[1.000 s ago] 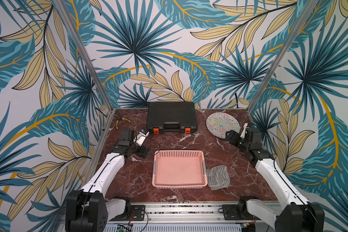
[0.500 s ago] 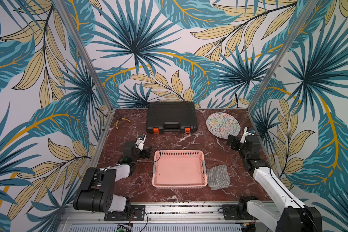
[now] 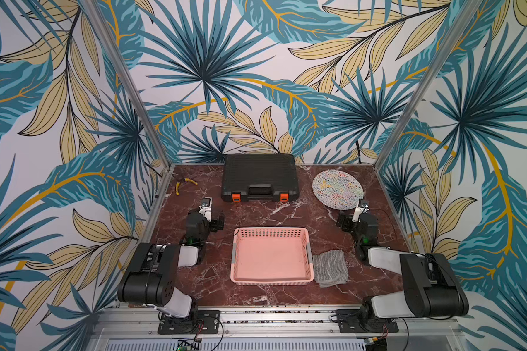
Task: Wipe the wet plate dry
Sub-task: Reset both arms
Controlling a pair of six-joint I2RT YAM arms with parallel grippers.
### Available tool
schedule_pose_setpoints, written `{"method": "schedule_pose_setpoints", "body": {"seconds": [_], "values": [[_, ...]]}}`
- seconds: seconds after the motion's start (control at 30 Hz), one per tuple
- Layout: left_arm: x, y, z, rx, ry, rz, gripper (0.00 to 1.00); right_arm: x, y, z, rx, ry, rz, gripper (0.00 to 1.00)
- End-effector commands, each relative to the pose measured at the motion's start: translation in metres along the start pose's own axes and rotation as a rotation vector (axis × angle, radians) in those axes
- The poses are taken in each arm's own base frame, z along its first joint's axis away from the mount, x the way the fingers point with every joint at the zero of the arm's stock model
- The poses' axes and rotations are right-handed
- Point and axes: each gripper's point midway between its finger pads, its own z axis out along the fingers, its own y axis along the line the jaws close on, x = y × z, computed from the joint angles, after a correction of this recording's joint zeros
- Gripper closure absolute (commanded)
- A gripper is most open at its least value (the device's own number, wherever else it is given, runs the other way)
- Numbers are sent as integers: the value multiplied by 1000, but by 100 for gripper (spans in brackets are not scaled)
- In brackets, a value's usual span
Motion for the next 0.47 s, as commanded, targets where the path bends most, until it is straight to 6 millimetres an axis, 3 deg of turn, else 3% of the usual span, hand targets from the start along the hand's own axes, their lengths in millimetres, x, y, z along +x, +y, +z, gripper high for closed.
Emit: {"method": "schedule_pose_setpoints", "body": {"seconds": [0.0, 0.43], "values": [[-14, 6, 0, -31, -37, -13, 0, -22, 8, 1, -33, -96, -17, 0], [-14, 6, 0, -38, -38, -7, 0, -19, 12, 1, -53, -105, -31, 0]]}}
